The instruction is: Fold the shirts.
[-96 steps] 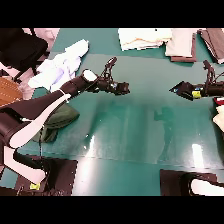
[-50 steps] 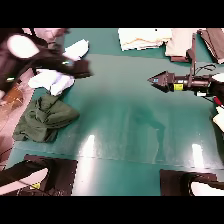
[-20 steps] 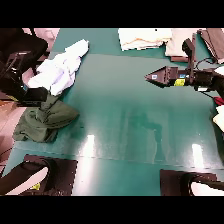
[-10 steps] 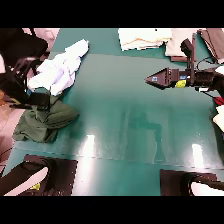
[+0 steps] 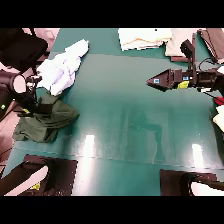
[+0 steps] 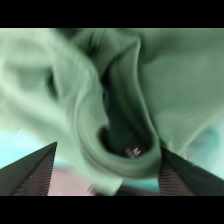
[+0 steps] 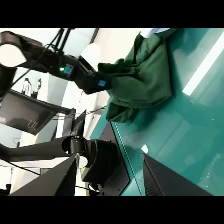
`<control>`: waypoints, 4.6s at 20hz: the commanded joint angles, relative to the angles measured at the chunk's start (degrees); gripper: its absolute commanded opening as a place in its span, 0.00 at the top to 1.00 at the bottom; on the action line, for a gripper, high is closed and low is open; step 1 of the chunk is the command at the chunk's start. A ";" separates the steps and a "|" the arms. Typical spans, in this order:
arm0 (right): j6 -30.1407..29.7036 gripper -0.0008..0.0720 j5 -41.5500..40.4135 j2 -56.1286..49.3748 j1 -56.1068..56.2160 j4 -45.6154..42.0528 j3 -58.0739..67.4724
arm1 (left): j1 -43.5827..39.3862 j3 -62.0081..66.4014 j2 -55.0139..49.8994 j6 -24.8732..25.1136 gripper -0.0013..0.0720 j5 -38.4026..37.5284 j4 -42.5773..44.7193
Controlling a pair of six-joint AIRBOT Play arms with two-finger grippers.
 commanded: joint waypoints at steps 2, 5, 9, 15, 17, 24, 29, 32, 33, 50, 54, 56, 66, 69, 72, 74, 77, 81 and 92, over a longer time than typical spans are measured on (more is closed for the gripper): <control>0.22 0.36 -0.85 1.70 -0.07 0.24 0.02 | 0.76 -7.98 -4.92 -4.33 0.00 15.19 -4.13; 0.83 0.36 -0.55 3.61 -0.09 0.22 0.04 | 0.76 -7.34 -8.20 -2.16 0.94 16.94 -7.32; 0.83 0.38 -0.59 6.27 -4.00 -0.07 0.02 | -0.28 5.66 -6.27 9.81 0.95 18.93 -35.58; 1.27 0.44 -7.17 16.02 -19.63 -0.09 0.02 | -23.54 25.11 -14.58 16.11 0.95 38.64 -63.06; 1.40 0.44 -7.10 19.39 -25.59 -0.13 0.02 | -32.33 32.26 -22.18 20.00 0.95 42.16 -68.76; 3.32 0.44 -7.78 24.79 -32.04 -4.70 -3.30 | -44.04 48.65 -43.23 13.03 0.94 29.55 -54.10; 5.27 0.44 -10.54 28.70 -31.98 -9.22 -11.69 | -44.04 45.18 -47.52 12.46 0.94 14.93 -42.97; 8.92 0.44 -8.94 28.94 -32.17 -19.02 -15.23 | -43.54 43.41 -47.47 8.63 0.94 6.03 -27.96; 10.03 0.44 -9.33 28.92 -32.17 -21.42 -16.44 | -43.15 43.43 -47.25 7.80 0.94 2.47 -21.64; 12.24 0.26 -19.30 -17.33 -11.96 -27.08 2.82 | -27.74 43.36 -28.30 3.85 0.02 -6.51 -2.25; 14.21 0.26 -16.33 -25.99 -11.43 -27.21 11.91 | -25.83 43.21 -23.63 3.34 0.02 -7.10 -10.12; 16.11 0.27 -13.94 -29.38 -10.47 -29.29 16.11 | -25.81 42.36 -23.61 3.30 0.02 -8.15 -15.13; 16.46 0.82 -7.65 -34.42 -4.17 -38.49 28.00 | -25.83 16.33 -23.61 3.50 0.02 8.92 -38.80; 15.02 0.96 -6.62 -31.85 -5.27 -35.58 29.07 | -25.83 14.64 -23.61 3.74 0.02 17.31 -46.36; 14.91 0.96 -7.43 -25.97 -6.80 -36.22 29.07 | -26.08 14.80 -23.61 7.91 0.02 20.15 -55.71; 14.91 0.96 -8.52 -21.11 -8.15 -36.50 29.07 | -26.84 14.78 -23.61 7.34 0.28 19.80 -49.83; 16.20 0.96 -9.55 -13.86 -10.19 -41.16 29.05 | -26.84 14.80 -23.61 3.04 0.71 20.33 -35.85; 17.55 0.96 -8.87 -3.56 -10.99 -46.29 27.34 | -26.69 14.80 -23.56 -0.81 0.94 20.15 -24.02; 23.61 0.96 -12.17 18.88 3.06 -48.46 10.75 | -38.99 15.61 -26.45 22.40 0.25 50.38 -89.13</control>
